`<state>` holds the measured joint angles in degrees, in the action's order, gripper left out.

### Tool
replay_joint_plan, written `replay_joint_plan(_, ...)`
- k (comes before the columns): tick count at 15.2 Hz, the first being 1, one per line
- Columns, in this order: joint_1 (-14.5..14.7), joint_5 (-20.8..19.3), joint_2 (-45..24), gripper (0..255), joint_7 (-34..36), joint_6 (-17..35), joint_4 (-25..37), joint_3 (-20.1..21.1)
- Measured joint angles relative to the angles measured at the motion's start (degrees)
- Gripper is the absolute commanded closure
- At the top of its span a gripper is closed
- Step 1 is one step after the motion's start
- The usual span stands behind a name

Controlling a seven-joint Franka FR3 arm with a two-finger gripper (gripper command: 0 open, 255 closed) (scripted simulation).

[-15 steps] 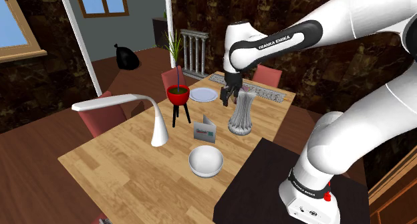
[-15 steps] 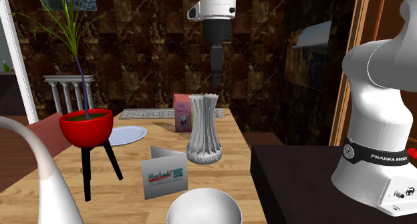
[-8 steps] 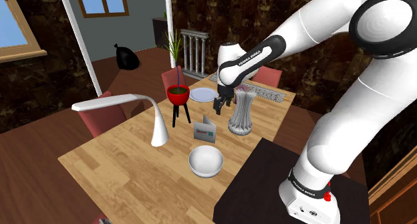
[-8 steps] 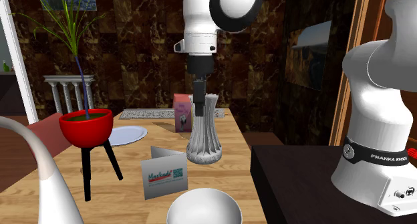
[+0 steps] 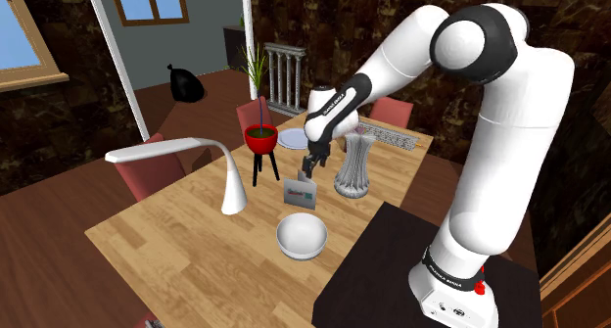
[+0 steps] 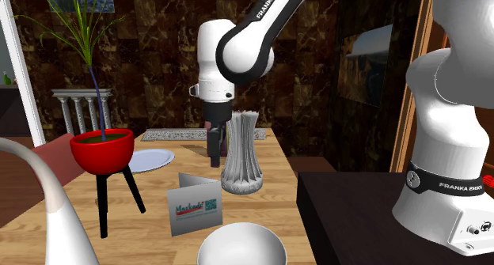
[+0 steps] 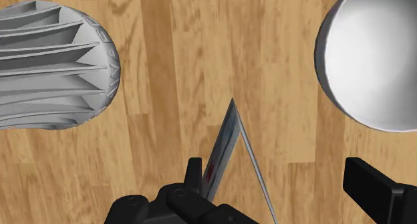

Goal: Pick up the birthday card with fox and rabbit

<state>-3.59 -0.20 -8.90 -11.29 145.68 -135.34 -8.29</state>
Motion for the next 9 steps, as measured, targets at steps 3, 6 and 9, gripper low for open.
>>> replay_joint_plan(3, -1.24, 2.78, -7.38, 0, -2.81, 3.44, 3.93, 0.73)
replay_joint_plan(6, -2.15, 4.65, -13.1, 0, -4.32, 5.61, 7.46, 1.79)
replay_joint_plan(9, -2.69, 5.3, -15.92, 0, -4.97, 7.04, 8.84, 2.23)
